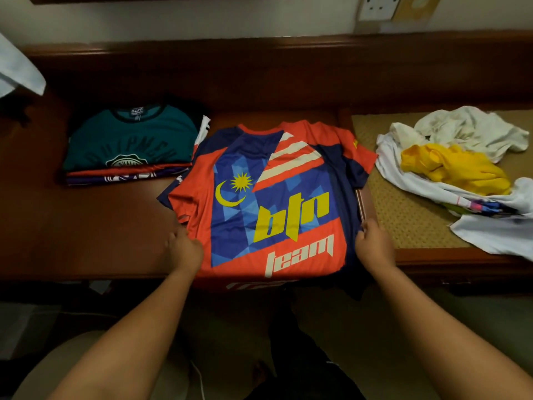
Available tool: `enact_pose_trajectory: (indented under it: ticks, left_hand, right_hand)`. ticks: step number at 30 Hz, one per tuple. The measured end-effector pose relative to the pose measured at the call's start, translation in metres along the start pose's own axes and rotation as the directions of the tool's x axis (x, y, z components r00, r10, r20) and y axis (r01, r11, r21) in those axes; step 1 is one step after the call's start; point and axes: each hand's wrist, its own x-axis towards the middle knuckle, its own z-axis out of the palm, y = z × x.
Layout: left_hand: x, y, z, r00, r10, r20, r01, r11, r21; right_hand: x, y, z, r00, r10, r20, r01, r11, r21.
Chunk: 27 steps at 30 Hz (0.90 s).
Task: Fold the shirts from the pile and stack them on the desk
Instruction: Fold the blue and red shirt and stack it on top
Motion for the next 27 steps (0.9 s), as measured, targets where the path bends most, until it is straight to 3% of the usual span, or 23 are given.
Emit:
enact_pose_trajectory:
  ticks: [4, 8, 11, 15, 19, 22, 25, 27]
  left_hand:
    - [0.043, 0.025, 0.0, 0.994, -0.108, -0.029, 0.103, 0.984, -0.147]
    - [0.096, 0.038, -0.002, 0.968, -0.244, -0.059, 0.223, 0.945, -0.24]
    - [0.132, 0.032, 0.002, 0.957, -0.288, -0.039, 0.276, 0.942, -0.19]
    - [0.16, 0.028, 0.009, 0.972, -0.236, -0.017, 0.236, 0.971, -0.036]
    - [0.174, 0.027, 0.004, 0.989, -0.15, 0.007, 0.147, 0.976, 0.158]
    - [0.169, 0.042, 0.001, 0.989, -0.076, -0.125, 0.106, 0.962, 0.251]
    - [0.165, 0.083, 0.003, 0.941, 0.258, -0.218, -0.226, 0.961, 0.159]
    - [0.175, 0.116, 0.014, 0.874, 0.457, -0.166, -0.446, 0.889, 0.1]
  right_hand:
    - [0.054, -0.053, 0.005, 0.979, -0.202, -0.02, 0.203, 0.978, 0.039]
    - [0.111, -0.127, 0.033, 0.949, -0.313, 0.035, 0.307, 0.945, 0.108]
    - [0.152, -0.17, 0.062, 0.915, -0.388, 0.111, 0.38, 0.921, 0.087]
    - [0.214, -0.2, 0.092, 0.883, -0.431, 0.189, 0.432, 0.901, 0.039]
    - [0.268, -0.217, 0.105, 0.885, -0.419, 0.204, 0.417, 0.907, 0.053]
    - [0.291, -0.225, 0.11, 0.908, -0.315, 0.276, 0.317, 0.948, 0.038]
    - [0.298, -0.223, 0.114, 0.927, -0.328, 0.181, 0.326, 0.944, 0.041]
    - [0.285, -0.214, 0.112, 0.909, -0.413, 0.062, 0.398, 0.902, 0.167]
